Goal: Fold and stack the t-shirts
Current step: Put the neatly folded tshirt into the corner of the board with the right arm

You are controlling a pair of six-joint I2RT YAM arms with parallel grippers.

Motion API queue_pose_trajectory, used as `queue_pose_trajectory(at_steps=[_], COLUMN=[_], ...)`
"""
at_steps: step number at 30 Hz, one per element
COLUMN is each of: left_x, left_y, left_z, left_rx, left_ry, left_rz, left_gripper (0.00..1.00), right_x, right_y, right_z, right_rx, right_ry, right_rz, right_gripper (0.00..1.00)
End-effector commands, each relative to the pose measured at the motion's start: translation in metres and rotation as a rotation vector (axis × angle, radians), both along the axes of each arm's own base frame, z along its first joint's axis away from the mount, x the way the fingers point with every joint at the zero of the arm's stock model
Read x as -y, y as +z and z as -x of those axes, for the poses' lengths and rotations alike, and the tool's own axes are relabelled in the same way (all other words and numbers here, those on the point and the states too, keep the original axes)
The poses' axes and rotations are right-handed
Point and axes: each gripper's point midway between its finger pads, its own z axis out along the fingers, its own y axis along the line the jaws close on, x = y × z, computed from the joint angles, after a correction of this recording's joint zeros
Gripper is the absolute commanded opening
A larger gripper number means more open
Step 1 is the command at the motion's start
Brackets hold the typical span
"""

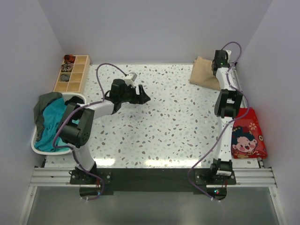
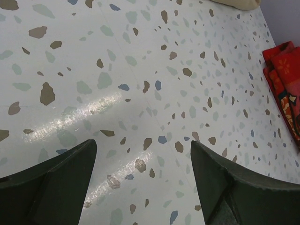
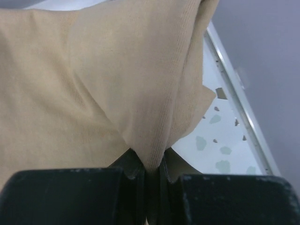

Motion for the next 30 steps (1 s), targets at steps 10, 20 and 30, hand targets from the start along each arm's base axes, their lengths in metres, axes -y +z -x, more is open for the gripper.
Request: queue_pose_trajectory(at_steps=[10,20,30], left_x=[0.013,0.014,0.018], left_y=[-0.008,-0.005,0.006], left_z=[-0.011,-0.009,-0.006], left_rx=[0.001,0.003,0.024], left_ry=[-0.052,-0.061,-0.074], left_rz=[0.005,0.015,0.041], left_gripper=[0.86,0.86,0.86], right_x=[0.087,0.071,0.002], right_y=[0.043,0.051,0.097], right_z=[0.011,0.012,0.043], right_rx=[0.063,0.118,0.255], right_ry=[-0.186,-0.145,-0.068], right_rz=[0.266,0.218,0.126], right_gripper=[0.11,0.99,0.99])
